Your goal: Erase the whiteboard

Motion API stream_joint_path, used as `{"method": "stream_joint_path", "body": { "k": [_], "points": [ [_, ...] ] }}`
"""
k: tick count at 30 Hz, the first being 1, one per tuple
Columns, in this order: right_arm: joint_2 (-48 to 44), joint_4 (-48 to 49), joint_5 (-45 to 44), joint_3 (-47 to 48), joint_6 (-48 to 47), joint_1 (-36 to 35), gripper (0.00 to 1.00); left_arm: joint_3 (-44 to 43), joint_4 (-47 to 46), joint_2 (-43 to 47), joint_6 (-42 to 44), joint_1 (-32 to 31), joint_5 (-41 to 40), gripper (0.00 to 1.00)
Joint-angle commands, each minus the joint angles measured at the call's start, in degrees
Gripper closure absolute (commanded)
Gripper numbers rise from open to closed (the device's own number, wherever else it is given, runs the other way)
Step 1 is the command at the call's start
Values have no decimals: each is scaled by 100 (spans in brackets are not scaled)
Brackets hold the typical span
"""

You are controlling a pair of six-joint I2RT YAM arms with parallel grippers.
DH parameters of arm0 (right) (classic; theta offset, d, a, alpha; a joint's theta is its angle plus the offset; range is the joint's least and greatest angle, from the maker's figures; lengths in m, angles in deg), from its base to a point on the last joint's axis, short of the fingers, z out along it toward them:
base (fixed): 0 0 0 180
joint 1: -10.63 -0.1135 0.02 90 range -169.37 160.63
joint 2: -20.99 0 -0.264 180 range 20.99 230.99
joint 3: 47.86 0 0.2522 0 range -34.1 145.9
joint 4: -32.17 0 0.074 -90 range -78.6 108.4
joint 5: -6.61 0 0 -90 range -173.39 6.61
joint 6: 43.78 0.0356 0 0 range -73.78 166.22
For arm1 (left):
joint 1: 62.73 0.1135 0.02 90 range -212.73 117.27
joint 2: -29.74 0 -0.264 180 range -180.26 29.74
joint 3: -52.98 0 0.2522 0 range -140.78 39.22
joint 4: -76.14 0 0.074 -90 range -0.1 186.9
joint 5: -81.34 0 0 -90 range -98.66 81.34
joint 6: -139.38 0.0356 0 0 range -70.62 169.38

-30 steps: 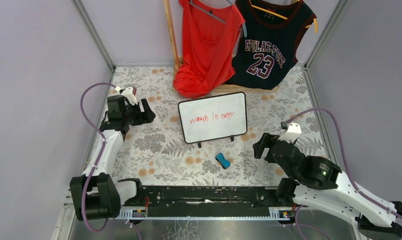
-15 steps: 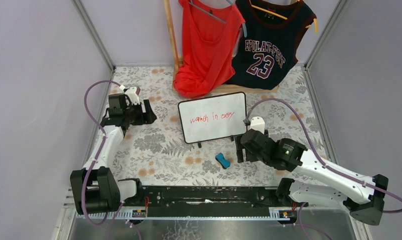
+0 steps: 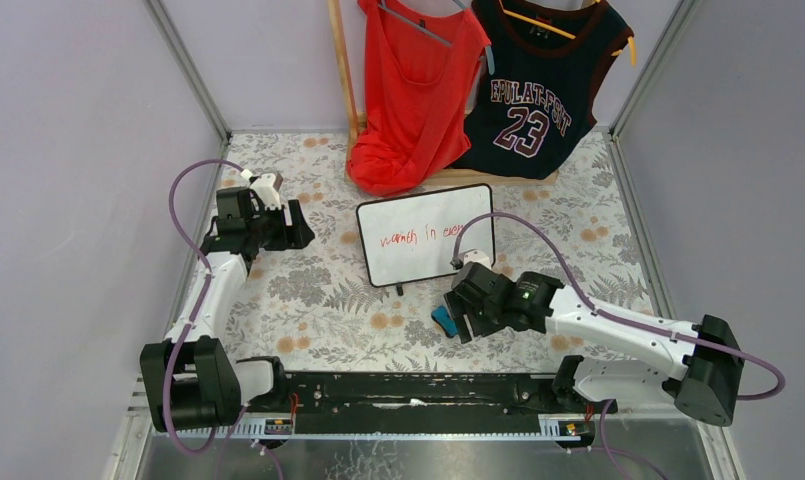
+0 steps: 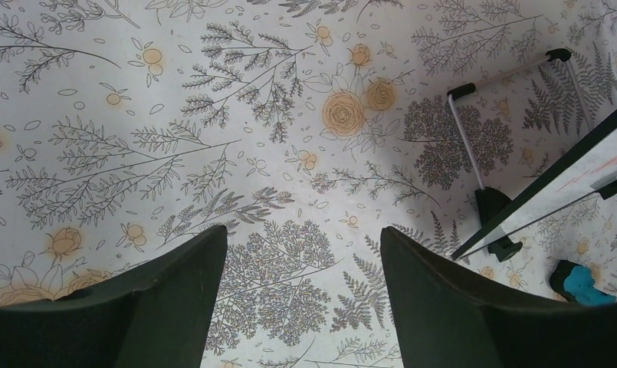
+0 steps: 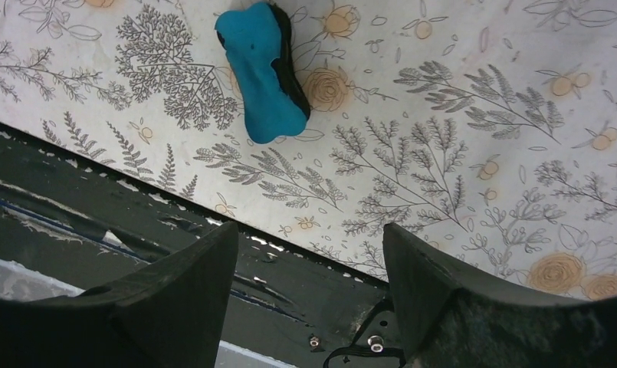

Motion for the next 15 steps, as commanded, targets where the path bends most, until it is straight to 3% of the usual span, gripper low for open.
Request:
{"method": "stream_joint_path", "body": {
  "k": [1,15],
  "points": [
    [117,557,545,-135,-360,-30,25,-7,44,78,166,-27,137,28],
    [1724,1226,584,473,-1436,-9,29,8,174,170,240,-31,165,30]
  ]
}}
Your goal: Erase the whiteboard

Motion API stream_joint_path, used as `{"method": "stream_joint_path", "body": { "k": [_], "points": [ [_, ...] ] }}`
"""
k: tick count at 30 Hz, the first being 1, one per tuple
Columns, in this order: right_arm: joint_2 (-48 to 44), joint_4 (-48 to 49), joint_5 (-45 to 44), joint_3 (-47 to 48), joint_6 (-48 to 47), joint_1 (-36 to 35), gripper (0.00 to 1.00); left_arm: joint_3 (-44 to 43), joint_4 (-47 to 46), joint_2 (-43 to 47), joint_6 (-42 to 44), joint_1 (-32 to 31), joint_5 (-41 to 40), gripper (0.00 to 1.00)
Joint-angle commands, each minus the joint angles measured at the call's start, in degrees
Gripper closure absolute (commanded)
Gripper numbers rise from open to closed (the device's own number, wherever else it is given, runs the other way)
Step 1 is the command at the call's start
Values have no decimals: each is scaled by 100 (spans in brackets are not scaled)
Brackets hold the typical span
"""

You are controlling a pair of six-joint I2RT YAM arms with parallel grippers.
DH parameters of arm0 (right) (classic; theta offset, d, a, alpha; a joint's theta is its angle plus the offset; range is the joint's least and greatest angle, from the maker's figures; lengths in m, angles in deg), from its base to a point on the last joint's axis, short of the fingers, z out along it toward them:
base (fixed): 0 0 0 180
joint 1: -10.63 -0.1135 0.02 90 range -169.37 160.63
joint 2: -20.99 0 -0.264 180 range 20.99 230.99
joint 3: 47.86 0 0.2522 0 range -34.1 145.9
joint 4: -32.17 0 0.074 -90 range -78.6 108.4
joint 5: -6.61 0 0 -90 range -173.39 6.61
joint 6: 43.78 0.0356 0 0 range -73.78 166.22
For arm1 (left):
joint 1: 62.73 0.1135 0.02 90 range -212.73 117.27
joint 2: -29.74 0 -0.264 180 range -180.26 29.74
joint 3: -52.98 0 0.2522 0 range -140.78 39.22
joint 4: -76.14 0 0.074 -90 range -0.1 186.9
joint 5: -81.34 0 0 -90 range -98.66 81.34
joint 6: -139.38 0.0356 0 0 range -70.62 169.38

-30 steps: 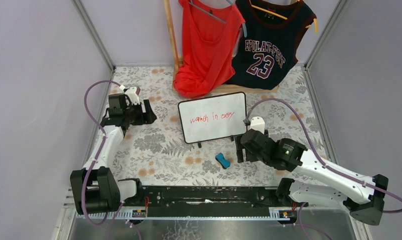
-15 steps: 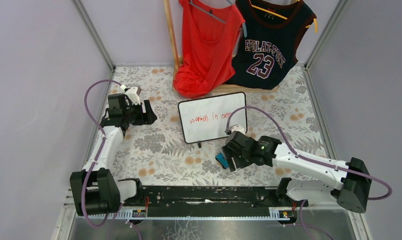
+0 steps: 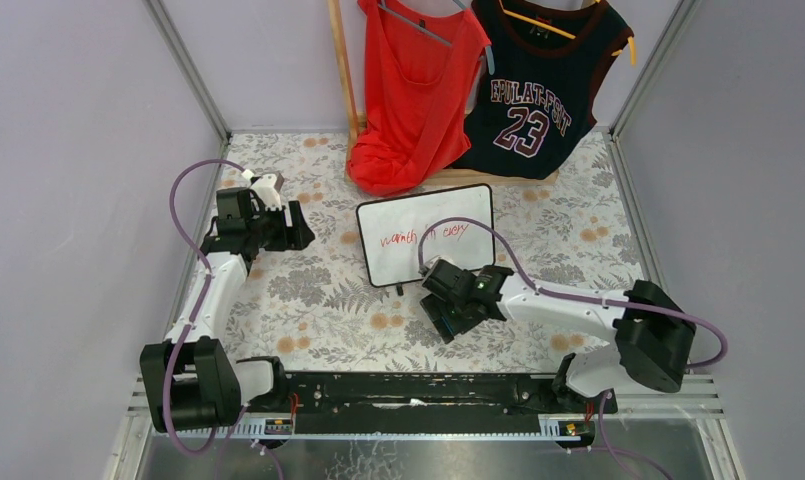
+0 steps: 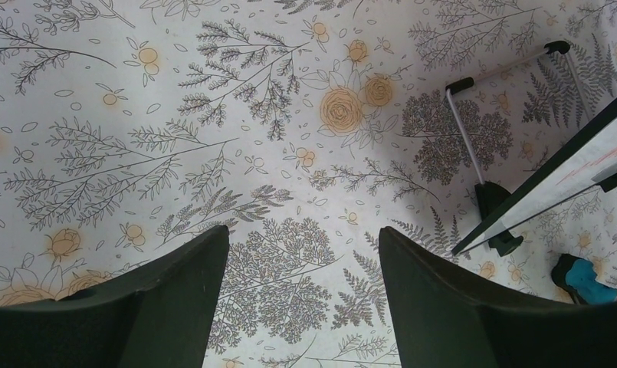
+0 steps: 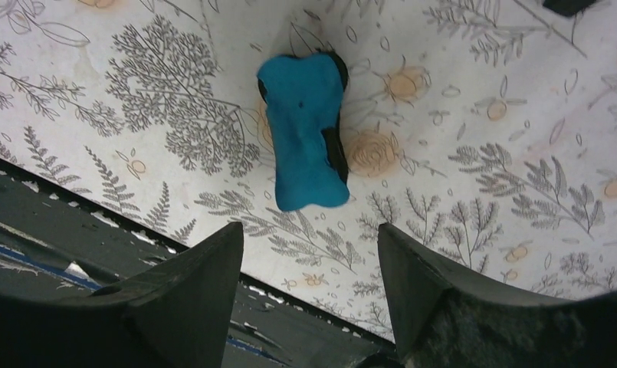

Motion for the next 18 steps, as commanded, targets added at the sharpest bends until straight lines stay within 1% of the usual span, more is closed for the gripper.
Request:
{"method": "stream_joint_path", "body": {
  "k": [1,10,18],
  "points": [
    [239,380,176,341,-596,2,29,21,148,194,160,-33,101,30],
    [492,726,522,285,-946,304,29,92,201,302,219,-26,144,30],
    [676,929,633,316,-1043,444,37,101,201,308,217,-27,176,30]
  ]
}}
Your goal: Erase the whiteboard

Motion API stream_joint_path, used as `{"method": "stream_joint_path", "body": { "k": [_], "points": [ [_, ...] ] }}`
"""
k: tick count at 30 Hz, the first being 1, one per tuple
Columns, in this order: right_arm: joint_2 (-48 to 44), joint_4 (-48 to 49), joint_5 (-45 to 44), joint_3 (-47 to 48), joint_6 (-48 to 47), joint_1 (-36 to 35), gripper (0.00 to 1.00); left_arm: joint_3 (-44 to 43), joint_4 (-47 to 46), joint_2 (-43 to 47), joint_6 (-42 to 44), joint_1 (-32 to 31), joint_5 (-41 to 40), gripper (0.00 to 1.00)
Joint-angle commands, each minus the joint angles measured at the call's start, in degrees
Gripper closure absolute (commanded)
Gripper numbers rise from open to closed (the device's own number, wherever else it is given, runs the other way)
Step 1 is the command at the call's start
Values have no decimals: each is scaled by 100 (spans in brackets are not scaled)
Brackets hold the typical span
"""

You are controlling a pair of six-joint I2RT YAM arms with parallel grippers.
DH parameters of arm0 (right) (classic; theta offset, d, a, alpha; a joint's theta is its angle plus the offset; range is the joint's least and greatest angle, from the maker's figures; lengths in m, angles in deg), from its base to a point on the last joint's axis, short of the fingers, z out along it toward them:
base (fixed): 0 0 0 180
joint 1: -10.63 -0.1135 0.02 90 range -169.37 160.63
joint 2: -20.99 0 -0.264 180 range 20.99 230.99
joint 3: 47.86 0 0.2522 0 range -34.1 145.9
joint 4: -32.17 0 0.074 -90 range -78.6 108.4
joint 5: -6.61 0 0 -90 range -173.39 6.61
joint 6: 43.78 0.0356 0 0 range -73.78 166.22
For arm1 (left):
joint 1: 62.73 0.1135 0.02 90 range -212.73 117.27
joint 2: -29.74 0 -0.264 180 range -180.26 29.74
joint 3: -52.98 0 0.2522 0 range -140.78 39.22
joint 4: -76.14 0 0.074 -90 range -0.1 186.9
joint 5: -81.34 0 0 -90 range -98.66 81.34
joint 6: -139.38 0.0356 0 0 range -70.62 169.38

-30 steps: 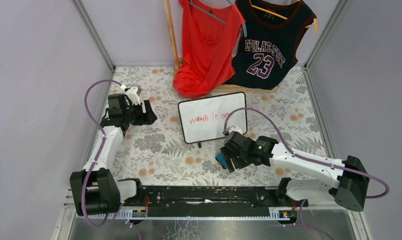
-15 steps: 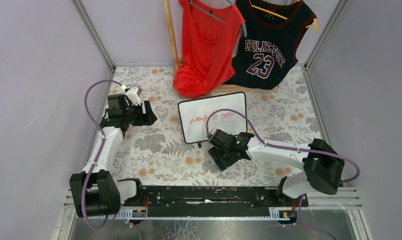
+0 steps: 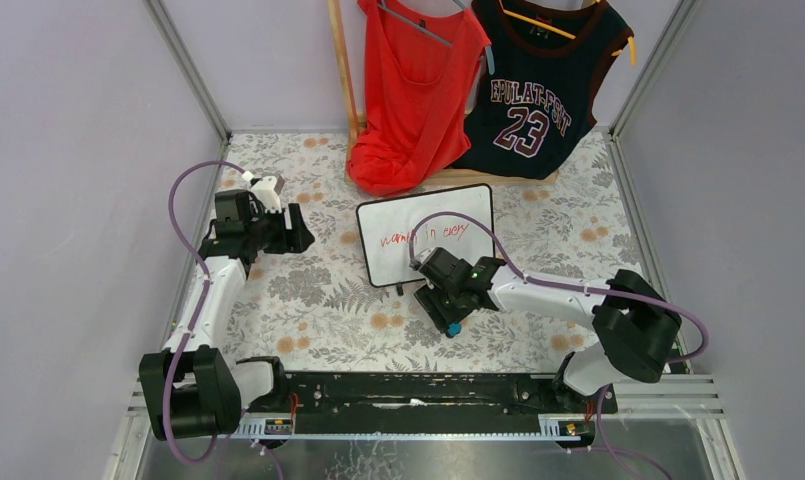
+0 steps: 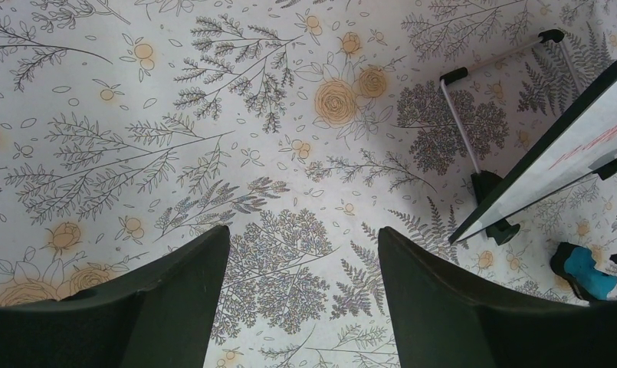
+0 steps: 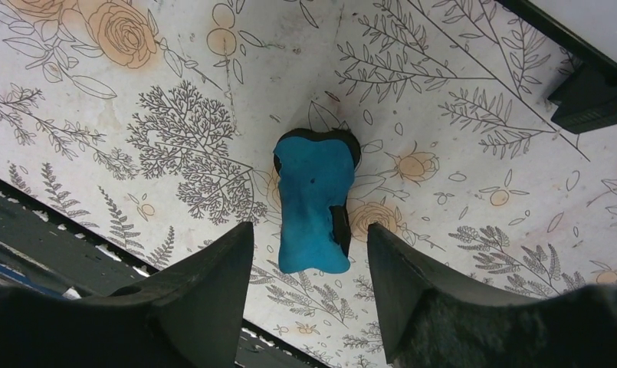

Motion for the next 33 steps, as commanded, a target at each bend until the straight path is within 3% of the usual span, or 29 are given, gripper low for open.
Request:
{"method": "stream_joint_path", "body": {
  "k": [1,25,33],
  "points": [
    [139,179,139,176,-151,31,39,69,13,87,90,-26,113,30],
    [467,428,248,48,-163,35,55,73,22,10,98,-33,77,30],
    [499,443,264,-1,-163,35,71,87,21,-24,116,-29,91,30]
  ]
}}
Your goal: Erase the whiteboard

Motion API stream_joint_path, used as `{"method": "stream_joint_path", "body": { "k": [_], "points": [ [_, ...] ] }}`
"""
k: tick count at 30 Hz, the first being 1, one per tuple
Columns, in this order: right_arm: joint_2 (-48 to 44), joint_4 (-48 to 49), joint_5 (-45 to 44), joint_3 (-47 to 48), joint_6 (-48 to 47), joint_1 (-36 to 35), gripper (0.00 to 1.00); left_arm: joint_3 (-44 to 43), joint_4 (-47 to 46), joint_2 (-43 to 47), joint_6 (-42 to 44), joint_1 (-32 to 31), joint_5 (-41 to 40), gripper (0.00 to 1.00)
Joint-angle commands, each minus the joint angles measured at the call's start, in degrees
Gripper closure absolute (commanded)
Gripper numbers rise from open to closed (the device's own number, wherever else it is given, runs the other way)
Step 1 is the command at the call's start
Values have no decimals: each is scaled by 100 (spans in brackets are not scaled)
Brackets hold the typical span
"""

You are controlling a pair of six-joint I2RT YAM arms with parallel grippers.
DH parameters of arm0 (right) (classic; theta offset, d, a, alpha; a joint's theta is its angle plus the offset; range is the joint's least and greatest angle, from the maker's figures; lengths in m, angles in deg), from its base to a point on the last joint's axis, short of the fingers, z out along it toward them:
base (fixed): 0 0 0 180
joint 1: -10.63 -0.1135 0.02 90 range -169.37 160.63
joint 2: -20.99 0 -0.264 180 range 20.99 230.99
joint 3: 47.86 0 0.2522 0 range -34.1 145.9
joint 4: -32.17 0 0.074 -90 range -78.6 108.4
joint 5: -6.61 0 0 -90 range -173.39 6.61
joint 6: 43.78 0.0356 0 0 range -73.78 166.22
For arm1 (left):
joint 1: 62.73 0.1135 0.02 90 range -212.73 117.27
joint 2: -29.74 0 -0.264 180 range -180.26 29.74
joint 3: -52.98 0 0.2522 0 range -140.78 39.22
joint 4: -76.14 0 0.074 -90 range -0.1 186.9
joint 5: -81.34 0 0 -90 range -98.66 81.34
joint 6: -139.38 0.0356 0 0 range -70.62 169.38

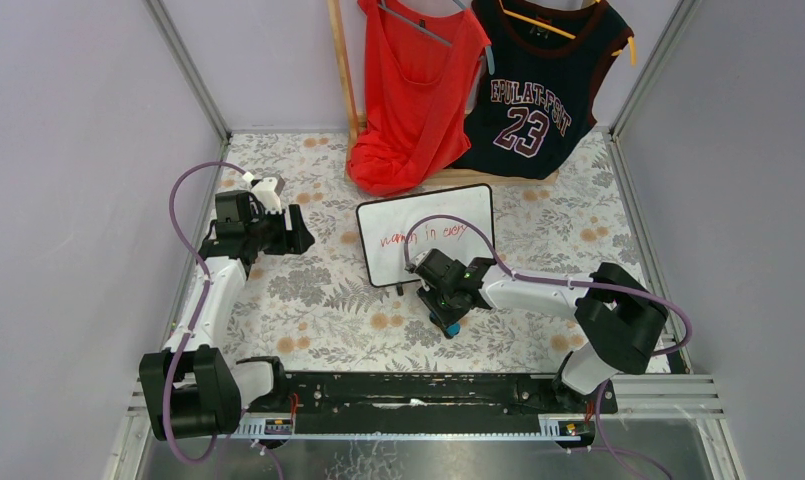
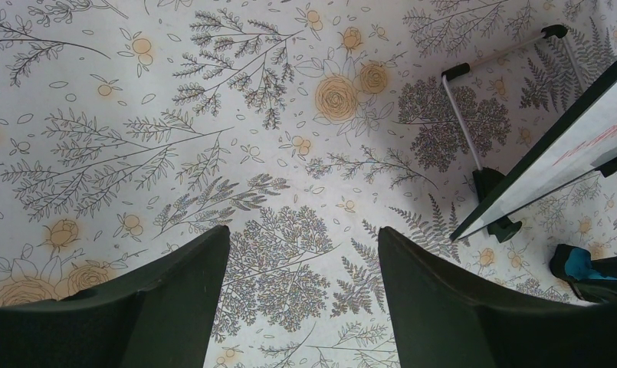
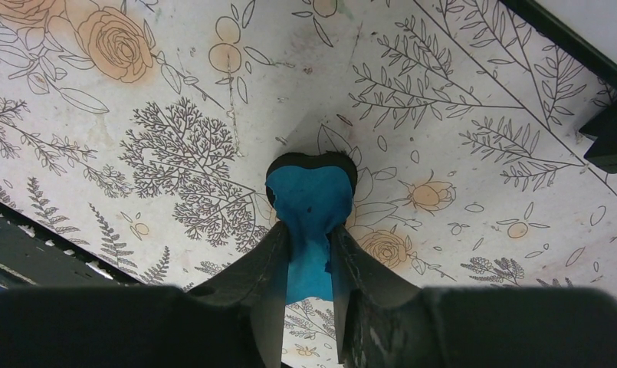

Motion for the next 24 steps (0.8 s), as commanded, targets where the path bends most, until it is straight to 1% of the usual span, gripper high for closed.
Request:
{"method": "stream_joint_path", "body": {
  "k": [1,4,7,10,12,16,18,22,24],
  "points": [
    [56,123,108,-5,-4,20,72,58,2,-37,97,-35,87,30],
    [44,122,104,-24,12,20,72,58,-2,-58,115,-27,91,30],
    [51,148,87,-54,29,17,76,58,-6,-96,116,-29,71,31],
    [90,176,93,-87,64,12,87,57,-6,-93,118,-35,85,31],
    [117,166,99,-94,105,20,99,57,-6,-73,119,-28,109,31],
    [77,50,-46,-58,257,18,100,93,-24,-15,130,-26,232,31],
    [-125,-8,-143,-62,359,13,100,92,-32,17,128,-33,263,31],
    [-855,-338,-610,59,701,15,100,107,-99,59,64,-26,243,30],
    [-1340,-533,-1023,159,933,17,100,115,-160,107,49,-32,280,28]
  ]
}}
